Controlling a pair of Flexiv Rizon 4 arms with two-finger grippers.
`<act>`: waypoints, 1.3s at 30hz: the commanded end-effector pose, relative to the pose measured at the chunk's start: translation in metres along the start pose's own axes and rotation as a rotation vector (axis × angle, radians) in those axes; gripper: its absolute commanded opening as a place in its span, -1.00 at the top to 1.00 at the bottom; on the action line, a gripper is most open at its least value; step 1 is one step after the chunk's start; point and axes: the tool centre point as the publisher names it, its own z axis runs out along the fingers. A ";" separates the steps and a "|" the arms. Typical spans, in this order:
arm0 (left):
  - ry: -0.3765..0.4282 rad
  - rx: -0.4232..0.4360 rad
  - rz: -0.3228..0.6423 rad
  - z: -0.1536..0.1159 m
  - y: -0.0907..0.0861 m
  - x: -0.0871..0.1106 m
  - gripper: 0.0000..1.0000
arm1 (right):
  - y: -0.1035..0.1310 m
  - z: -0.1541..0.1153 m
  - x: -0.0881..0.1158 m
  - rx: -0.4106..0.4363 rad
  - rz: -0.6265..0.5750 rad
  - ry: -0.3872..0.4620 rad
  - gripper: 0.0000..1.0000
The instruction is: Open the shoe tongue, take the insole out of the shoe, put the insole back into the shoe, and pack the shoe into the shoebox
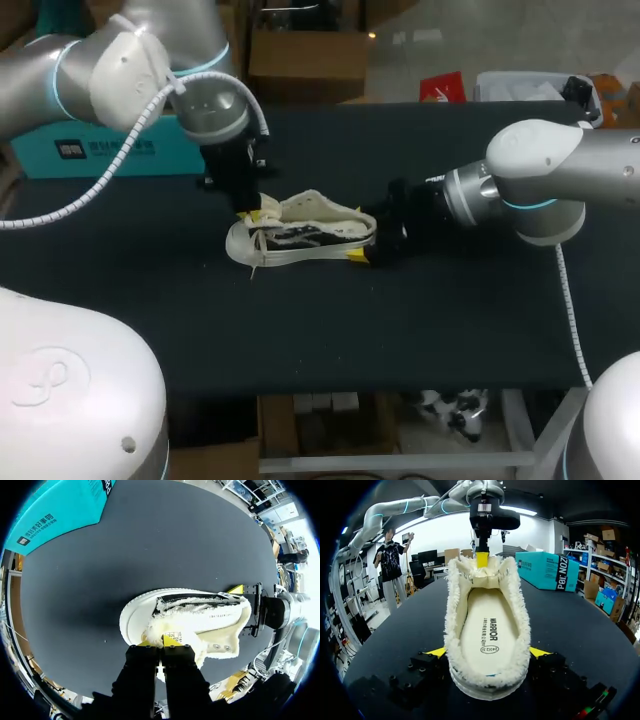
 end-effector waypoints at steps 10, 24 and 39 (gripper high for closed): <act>0.124 0.088 0.102 -0.029 0.012 0.008 -0.39 | -0.003 0.001 0.000 -0.004 -0.002 0.001 1.00; 0.228 -0.057 0.889 -0.118 0.035 0.061 1.00 | -0.003 0.001 0.000 -0.004 -0.002 0.001 1.00; 0.038 -0.190 0.985 -0.111 0.028 0.105 1.00 | -0.003 0.001 0.000 -0.004 -0.002 0.001 1.00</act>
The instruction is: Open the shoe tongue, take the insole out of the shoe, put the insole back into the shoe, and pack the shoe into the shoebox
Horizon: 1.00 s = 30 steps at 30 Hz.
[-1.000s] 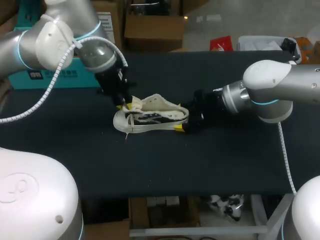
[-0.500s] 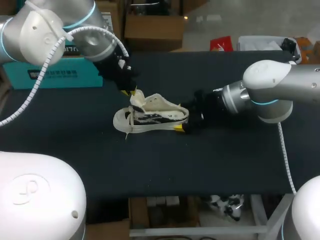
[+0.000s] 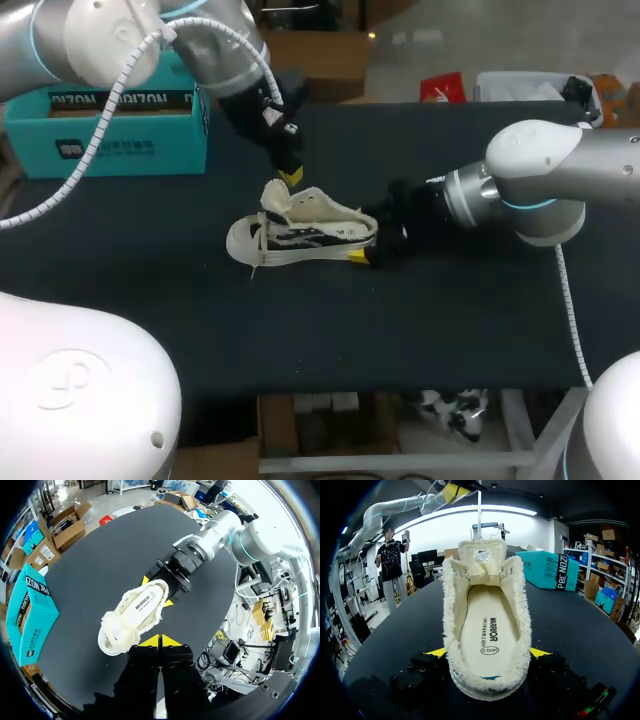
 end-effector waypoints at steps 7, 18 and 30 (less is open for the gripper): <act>0.048 -0.384 0.414 0.007 -0.018 -0.015 1.00 | -0.002 0.001 0.000 -0.005 -0.001 0.002 1.00; -0.106 -0.342 0.284 0.023 -0.038 -0.021 1.00 | -0.002 0.001 0.000 -0.005 -0.001 0.002 1.00; -0.021 -0.263 0.475 0.066 -0.017 -0.019 1.00 | -0.002 0.001 0.000 -0.005 -0.001 0.002 1.00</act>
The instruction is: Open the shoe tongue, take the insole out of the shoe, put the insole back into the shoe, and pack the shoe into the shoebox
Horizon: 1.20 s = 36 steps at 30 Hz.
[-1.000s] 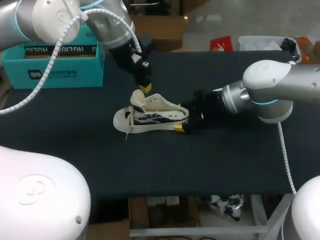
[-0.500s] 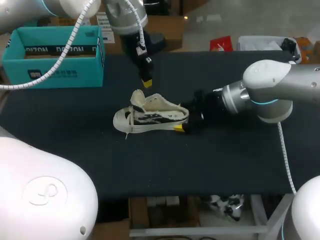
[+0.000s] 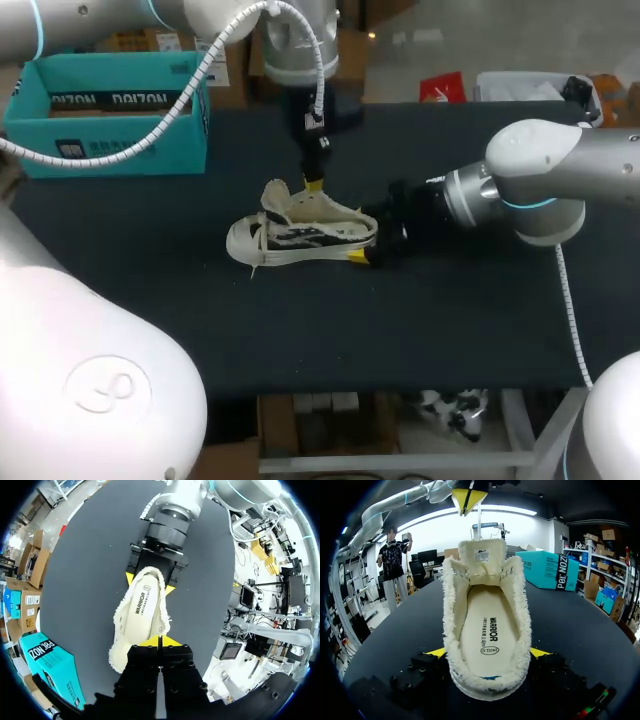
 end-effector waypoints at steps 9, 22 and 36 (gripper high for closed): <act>-0.036 0.022 0.127 0.051 0.001 -0.002 1.00 | -0.002 0.001 0.000 -0.005 -0.001 0.002 1.00; -0.027 0.003 0.200 0.073 -0.003 -0.044 1.00 | -0.002 0.001 0.000 -0.005 -0.001 0.002 1.00; 0.073 -0.011 0.281 0.099 0.007 -0.035 1.00 | -0.002 0.001 0.000 -0.005 -0.001 0.002 1.00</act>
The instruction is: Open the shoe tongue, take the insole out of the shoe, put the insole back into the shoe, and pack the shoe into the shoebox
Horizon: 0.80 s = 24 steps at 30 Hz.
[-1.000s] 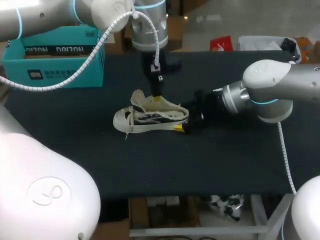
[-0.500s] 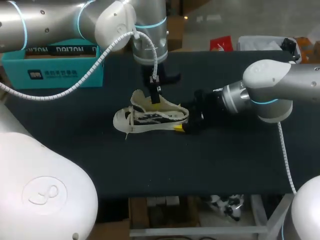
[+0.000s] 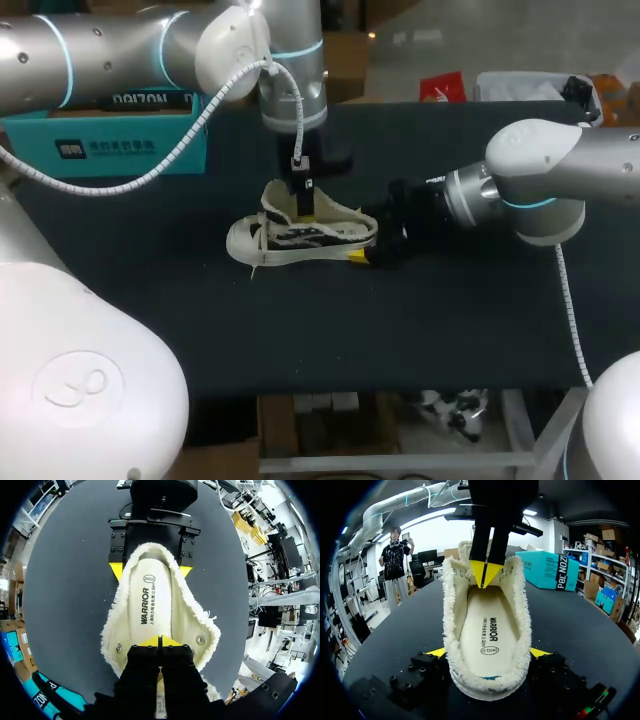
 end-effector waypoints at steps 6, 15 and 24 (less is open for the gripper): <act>0.038 -0.019 0.028 0.014 -0.002 0.013 1.00 | -0.002 0.001 0.000 -0.005 -0.001 0.002 1.00; 0.052 -0.036 0.006 0.020 0.002 0.030 1.00 | -0.002 0.001 0.000 -0.005 -0.001 0.002 1.00; 0.029 -0.051 -0.041 0.036 0.004 0.031 1.00 | -0.002 0.001 0.000 -0.005 -0.001 0.002 1.00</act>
